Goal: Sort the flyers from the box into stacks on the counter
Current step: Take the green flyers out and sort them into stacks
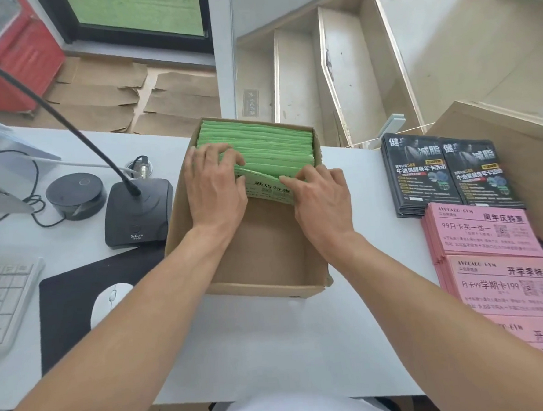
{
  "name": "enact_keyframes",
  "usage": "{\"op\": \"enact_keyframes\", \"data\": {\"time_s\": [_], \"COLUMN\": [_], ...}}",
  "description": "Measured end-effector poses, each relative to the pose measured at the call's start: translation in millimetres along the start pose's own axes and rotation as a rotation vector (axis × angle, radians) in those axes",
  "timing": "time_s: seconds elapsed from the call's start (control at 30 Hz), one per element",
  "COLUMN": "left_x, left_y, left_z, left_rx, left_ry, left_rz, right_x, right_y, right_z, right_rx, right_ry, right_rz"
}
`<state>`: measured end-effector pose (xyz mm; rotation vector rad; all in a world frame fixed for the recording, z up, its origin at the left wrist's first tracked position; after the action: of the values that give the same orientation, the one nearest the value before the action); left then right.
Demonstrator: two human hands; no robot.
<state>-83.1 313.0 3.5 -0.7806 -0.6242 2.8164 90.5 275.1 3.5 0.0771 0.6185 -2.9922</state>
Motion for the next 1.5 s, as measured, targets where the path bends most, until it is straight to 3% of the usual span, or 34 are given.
{"op": "enact_keyframes", "data": {"time_s": [0.5,0.8,1.3,1.5], "left_x": [7,11,14,13], "left_y": [1,-3,-3,2], "left_z": [-6,-4,-5,-5], "left_rx": [0.051,0.055,0.085,0.086], "left_ry": [0.113,0.155,0.199,0.171], "left_rz": [0.037,0.050,0.088,0.053], "right_x": [4,6,5,7], "right_y": [0,0,0,0], "right_z": [3,-2,1,-6], "right_rx": [-0.029,0.126,0.006,0.229], "right_ry": [0.030,-0.069,0.091,0.025], "right_rz": [0.007,-0.008,0.123,0.093]}}
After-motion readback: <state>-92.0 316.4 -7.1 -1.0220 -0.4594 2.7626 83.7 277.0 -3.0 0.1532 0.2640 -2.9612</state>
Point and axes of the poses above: each hand's wrist, its own y-axis away from the middle knuckle, its own z-axis out of the back of the hand, x = y × z, the point moved 3 cm from there along -y, towards the middle knuckle, and after that the axes turned 6 degrees about y, right-handed, at the moved point
